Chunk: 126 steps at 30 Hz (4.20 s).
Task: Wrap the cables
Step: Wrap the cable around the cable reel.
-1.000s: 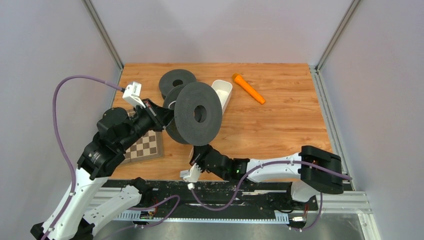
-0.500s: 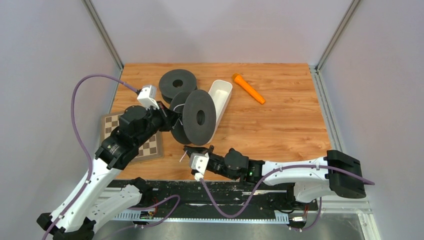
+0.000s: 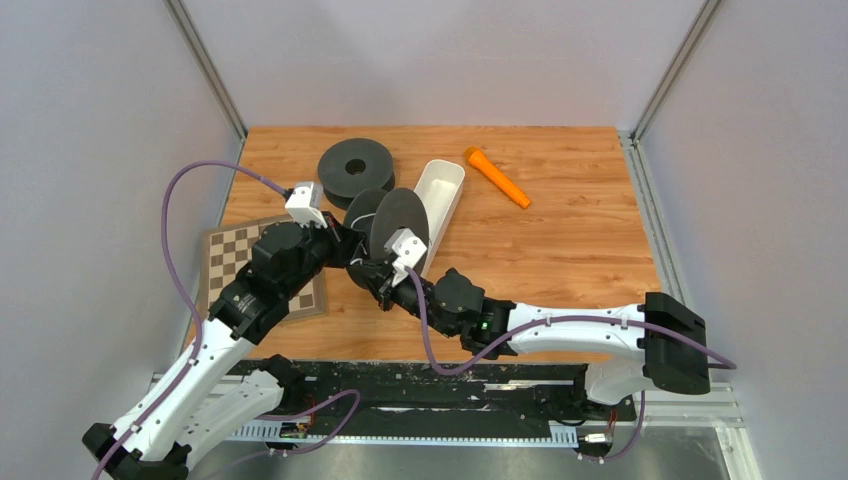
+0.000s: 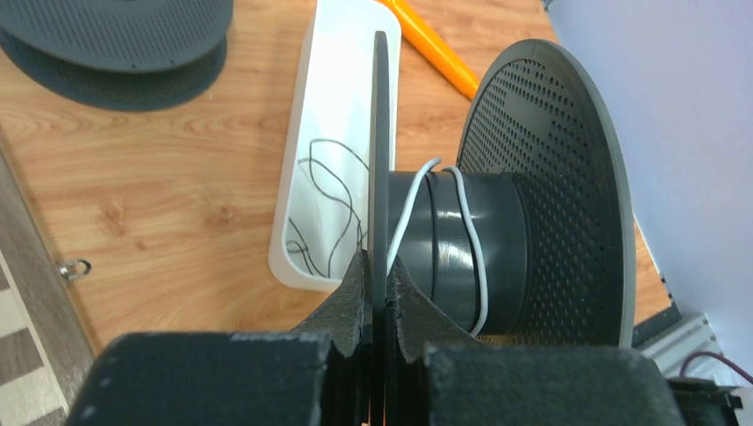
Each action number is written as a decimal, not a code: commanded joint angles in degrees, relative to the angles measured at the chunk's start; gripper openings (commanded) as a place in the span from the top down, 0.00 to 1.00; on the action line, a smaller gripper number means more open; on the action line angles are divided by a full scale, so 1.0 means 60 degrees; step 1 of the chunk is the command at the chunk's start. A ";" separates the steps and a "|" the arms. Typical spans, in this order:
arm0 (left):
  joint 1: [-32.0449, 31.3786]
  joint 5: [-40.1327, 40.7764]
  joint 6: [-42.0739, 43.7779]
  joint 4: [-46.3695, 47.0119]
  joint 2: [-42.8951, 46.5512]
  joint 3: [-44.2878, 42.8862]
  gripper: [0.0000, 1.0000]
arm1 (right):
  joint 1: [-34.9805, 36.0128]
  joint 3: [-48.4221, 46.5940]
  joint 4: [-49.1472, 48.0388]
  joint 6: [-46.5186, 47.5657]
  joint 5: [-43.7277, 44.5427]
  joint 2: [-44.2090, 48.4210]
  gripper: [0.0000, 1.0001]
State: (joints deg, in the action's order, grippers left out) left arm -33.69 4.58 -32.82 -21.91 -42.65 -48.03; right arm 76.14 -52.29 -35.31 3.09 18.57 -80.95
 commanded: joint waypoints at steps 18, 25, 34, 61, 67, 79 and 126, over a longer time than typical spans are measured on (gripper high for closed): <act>-0.0722 0.1137 0.2148 0.1883 0.0574 0.0941 1.00 | -0.1616 -0.2450 0.3108 -0.5225 0.0938 -0.0523 1.00; -0.0884 0.0852 0.3075 0.3336 0.1316 0.1760 1.00 | -0.2467 -0.2200 0.3955 -0.7349 0.0719 -0.0140 1.00; -0.0918 0.0133 0.4623 0.4921 0.2030 0.2570 1.00 | -0.3352 -0.1533 0.4246 -0.8474 0.0008 0.0207 0.93; -0.0918 -0.2946 0.6486 0.6384 0.2955 0.3038 1.00 | -0.5276 0.1193 0.2774 -1.0587 -0.5299 0.1813 1.00; -0.0918 -0.2765 0.6937 0.6453 0.2791 0.2814 1.00 | -0.5336 0.1392 0.2547 -1.1560 -0.5984 0.2052 1.00; -0.0918 -0.2021 0.7633 0.7159 0.2417 0.2874 1.00 | -0.5336 0.1686 0.2539 -1.3983 -0.6547 0.1583 1.00; -0.0918 -0.1853 0.7168 0.6137 0.2737 0.2684 1.00 | -0.6391 0.3119 0.3719 -1.2932 -0.4661 0.2553 0.67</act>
State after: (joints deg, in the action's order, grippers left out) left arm -39.46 -8.58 12.47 2.87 -28.16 -26.50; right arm 37.89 -34.52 -16.88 -80.01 -8.86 -68.55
